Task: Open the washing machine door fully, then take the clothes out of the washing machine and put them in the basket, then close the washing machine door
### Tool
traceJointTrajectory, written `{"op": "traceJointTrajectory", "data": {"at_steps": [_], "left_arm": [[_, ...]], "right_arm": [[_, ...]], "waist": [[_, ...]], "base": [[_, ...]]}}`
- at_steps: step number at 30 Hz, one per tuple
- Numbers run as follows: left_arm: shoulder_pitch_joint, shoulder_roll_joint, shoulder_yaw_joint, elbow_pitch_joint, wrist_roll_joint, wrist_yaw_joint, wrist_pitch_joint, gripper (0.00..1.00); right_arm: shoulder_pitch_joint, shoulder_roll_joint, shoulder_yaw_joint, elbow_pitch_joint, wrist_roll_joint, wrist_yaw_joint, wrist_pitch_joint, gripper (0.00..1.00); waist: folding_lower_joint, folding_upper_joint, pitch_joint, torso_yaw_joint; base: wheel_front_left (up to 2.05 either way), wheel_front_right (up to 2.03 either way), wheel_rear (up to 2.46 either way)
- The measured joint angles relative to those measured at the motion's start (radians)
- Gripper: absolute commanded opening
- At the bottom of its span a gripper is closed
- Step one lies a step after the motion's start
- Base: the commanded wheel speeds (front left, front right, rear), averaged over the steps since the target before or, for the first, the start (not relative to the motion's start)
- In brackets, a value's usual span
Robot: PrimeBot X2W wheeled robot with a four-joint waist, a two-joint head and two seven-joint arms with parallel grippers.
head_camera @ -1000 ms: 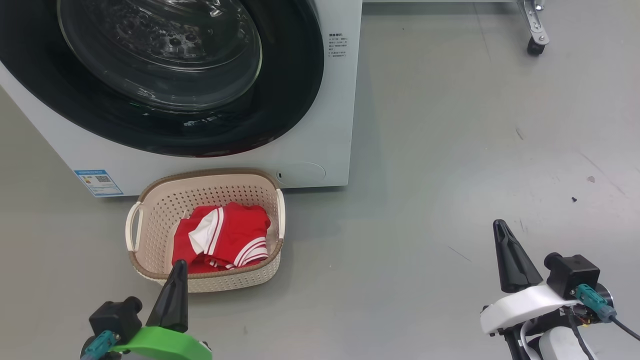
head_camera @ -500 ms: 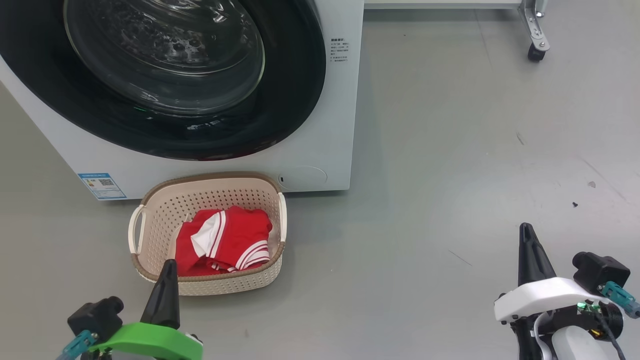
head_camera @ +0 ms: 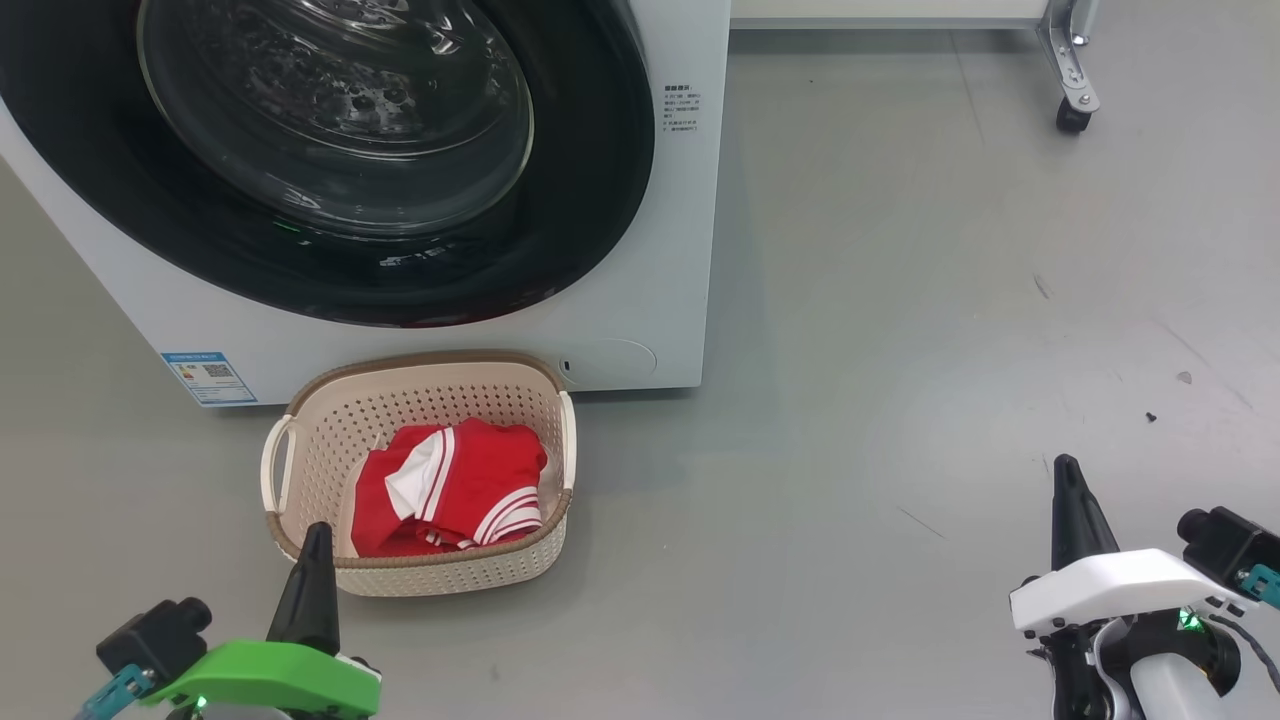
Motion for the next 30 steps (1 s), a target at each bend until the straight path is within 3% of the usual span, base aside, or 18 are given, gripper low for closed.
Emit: {"op": "traceJointTrajectory", "data": {"at_steps": [30], "left_arm": [[-0.001, 0.013, 0.061, -0.003, -0.358, 0.0, 0.1, 0.0]], "right_arm": [[-0.007, 0.006, -0.082, 0.013, 0.4, 0.027, 0.109, 0.0]], "waist": [[0.0, 0.0, -0.026, 0.007]], "base": [[0.0, 0.0, 0.0]]}}
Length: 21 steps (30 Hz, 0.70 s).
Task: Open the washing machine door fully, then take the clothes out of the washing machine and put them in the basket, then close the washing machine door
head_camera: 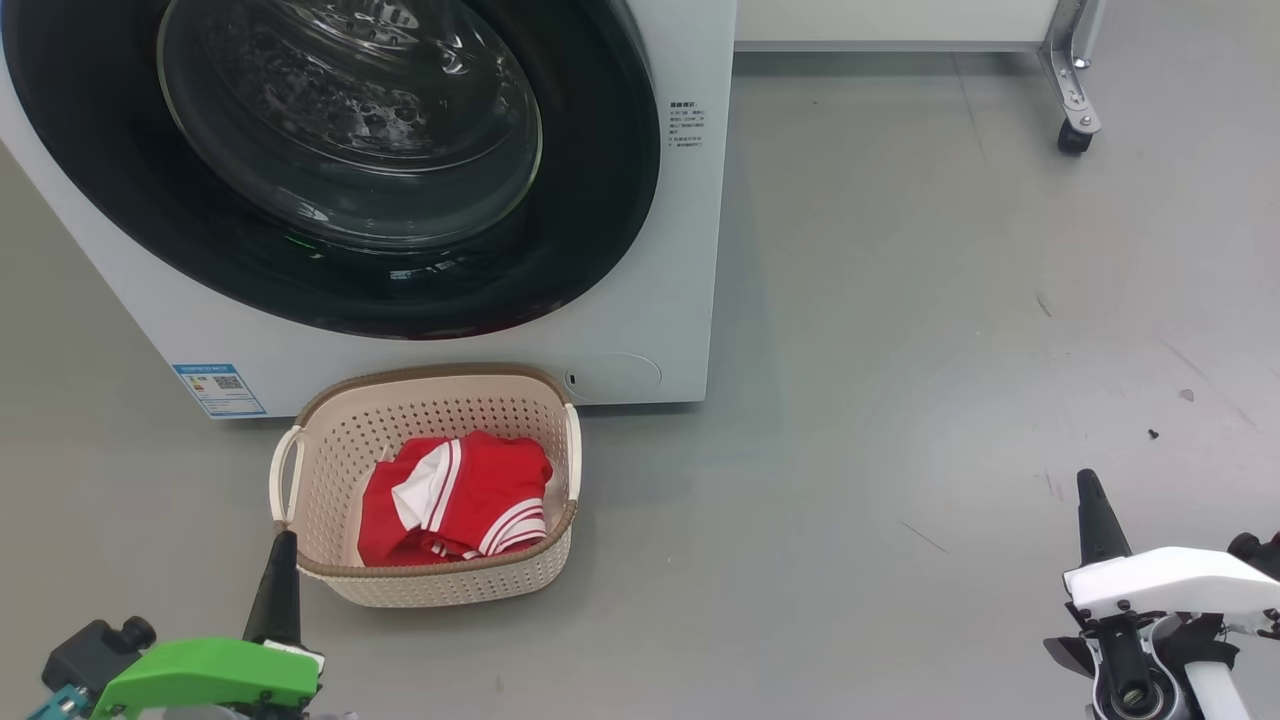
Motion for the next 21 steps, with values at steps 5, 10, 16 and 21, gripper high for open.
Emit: {"op": "traceJointTrajectory", "data": {"at_steps": [5, 10, 16, 21], "left_arm": [[-0.001, 0.002, 0.007, 0.0, -0.054, 0.0, 0.015, 0.0], [-0.002, 0.004, 0.016, 0.0, -0.101, 0.0, 0.026, 0.0], [-0.003, 0.008, 0.029, 0.0, -0.169, 0.0, 0.047, 0.0], [-0.005, 0.011, 0.038, 0.0, -0.237, 0.0, 0.066, 0.0]], "right_arm": [[-0.001, 0.001, -0.012, 0.001, 0.064, 0.001, 0.02, 0.0], [-0.002, 0.004, -0.023, 0.002, 0.114, 0.009, 0.031, 0.0], [-0.01, 0.005, -0.039, 0.003, 0.192, 0.01, 0.053, 0.0], [-0.011, 0.009, -0.055, 0.004, 0.267, 0.019, 0.072, 0.0]], "waist": [[0.0, 0.0, -0.004, 0.001], [0.0, 0.0, -0.007, 0.002], [0.0, 0.0, -0.012, 0.004], [0.0, 0.0, -0.017, 0.005]], "base": [[0.0, 0.0, 0.0], [0.0, 0.0, 0.0], [0.0, 0.0, 0.0], [0.0, 0.0, 0.0]]}}
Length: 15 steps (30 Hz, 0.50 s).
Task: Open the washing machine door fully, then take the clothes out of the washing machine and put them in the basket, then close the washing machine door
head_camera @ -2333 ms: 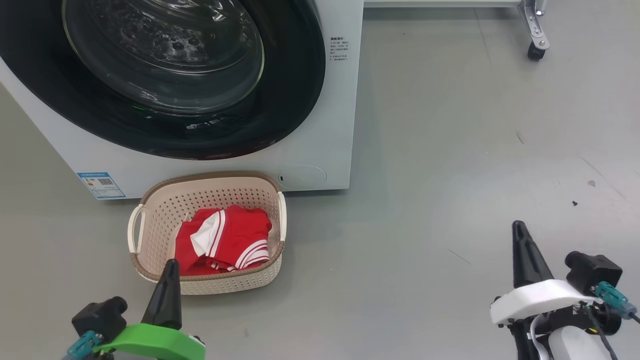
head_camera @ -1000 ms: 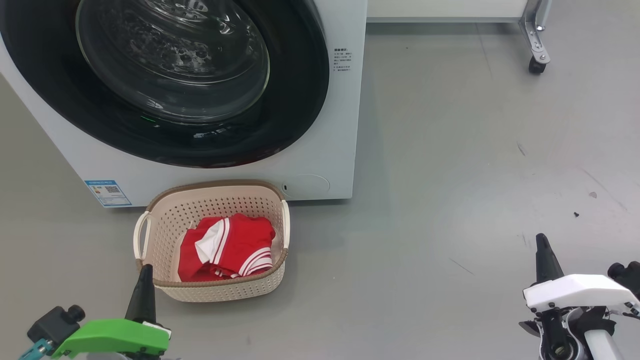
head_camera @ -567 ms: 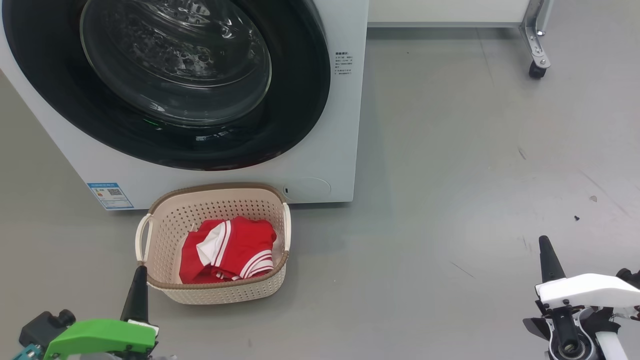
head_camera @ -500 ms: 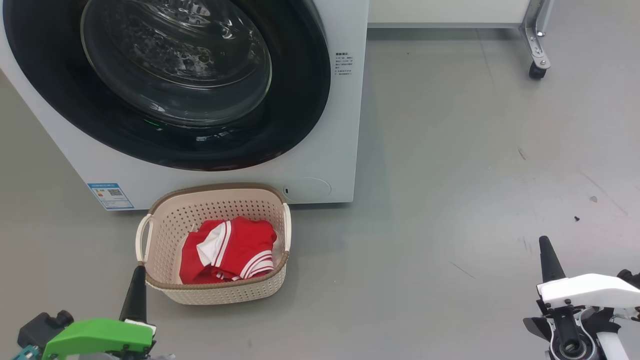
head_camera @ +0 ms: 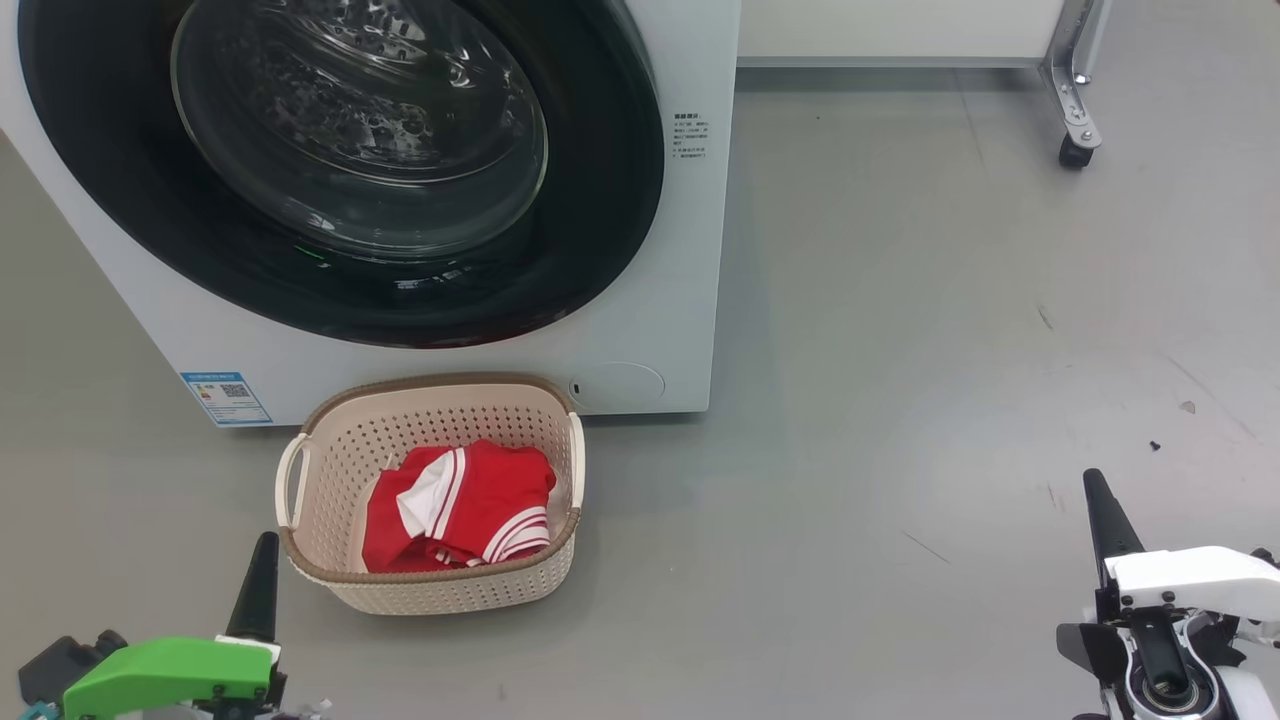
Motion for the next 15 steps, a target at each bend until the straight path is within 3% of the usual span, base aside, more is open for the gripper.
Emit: {"op": "traceJointTrajectory", "data": {"at_steps": [15], "left_arm": [[-0.012, 0.006, 0.028, -0.001, -0.166, 0.0, 0.041, 0.0]], "right_arm": [[-0.002, 0.004, -0.036, 0.003, 0.179, 0.009, 0.049, 0.0]], "waist": [[0.0, 0.0, -0.012, 0.003]], "base": [[0.0, 0.0, 0.0]]}}
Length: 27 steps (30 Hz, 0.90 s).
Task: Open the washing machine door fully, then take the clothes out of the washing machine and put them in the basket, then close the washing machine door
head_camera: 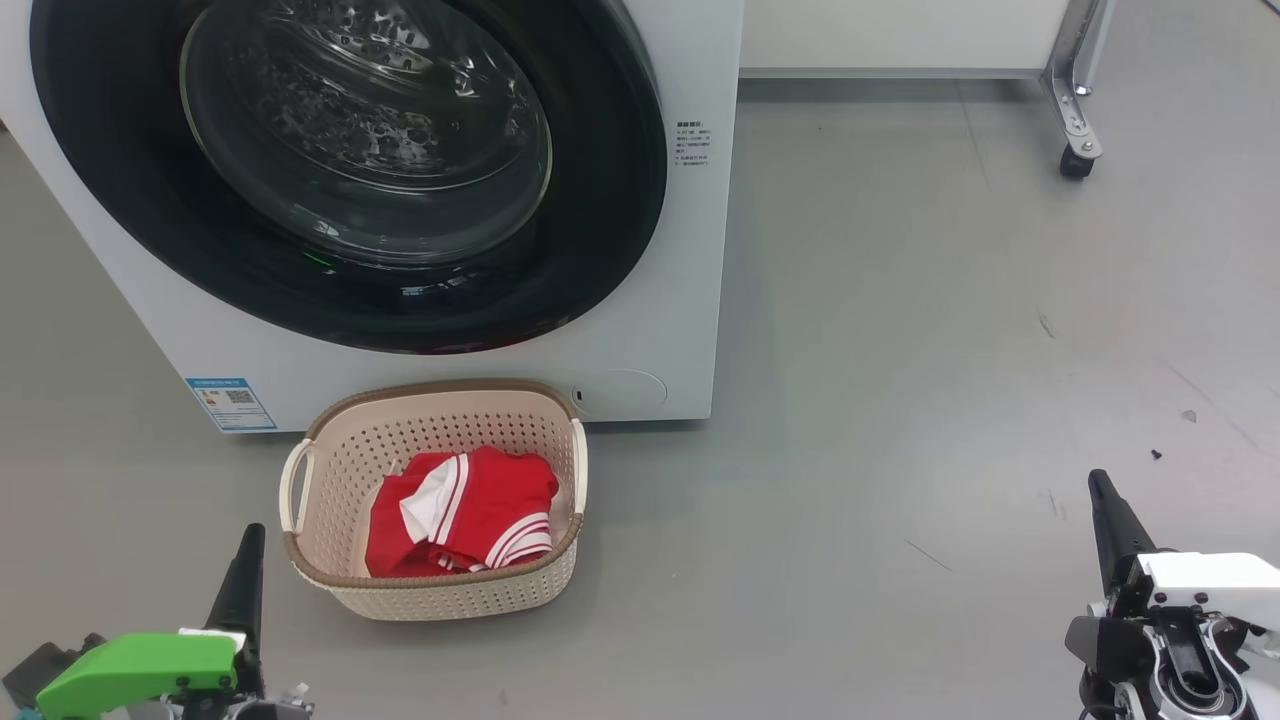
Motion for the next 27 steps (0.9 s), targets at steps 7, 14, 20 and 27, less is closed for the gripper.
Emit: {"op": "traceJointTrajectory", "data": {"at_steps": [7, 14, 20, 27], "left_arm": [[-0.003, 0.002, 0.008, 0.0, -0.053, 0.0, 0.011, 0.0], [-0.004, 0.002, 0.009, 0.0, -0.053, 0.0, 0.011, 0.0], [-0.008, 0.002, 0.01, 0.0, -0.053, 0.0, 0.012, 0.0], [-0.008, 0.002, 0.01, 0.001, -0.053, 0.0, 0.012, 0.0]], "right_arm": [[-0.003, 0.001, -0.012, 0.002, 0.06, 0.008, 0.016, 0.0], [-0.004, 0.002, -0.012, 0.002, 0.06, 0.008, 0.016, 0.0], [-0.004, 0.002, -0.013, 0.002, 0.06, 0.008, 0.016, 0.0], [-0.004, 0.002, -0.013, 0.002, 0.06, 0.008, 0.016, 0.0]], "waist": [[0.0, 0.0, -0.003, 0.001], [0.0, 0.0, -0.003, 0.001], [0.0, 0.0, -0.003, 0.001], [0.0, 0.0, -0.003, 0.001]], "base": [[0.0, 0.0, 0.0], [0.0, 0.0, 0.0], [0.0, 0.0, 0.0], [0.0, 0.0, 0.0]]}}
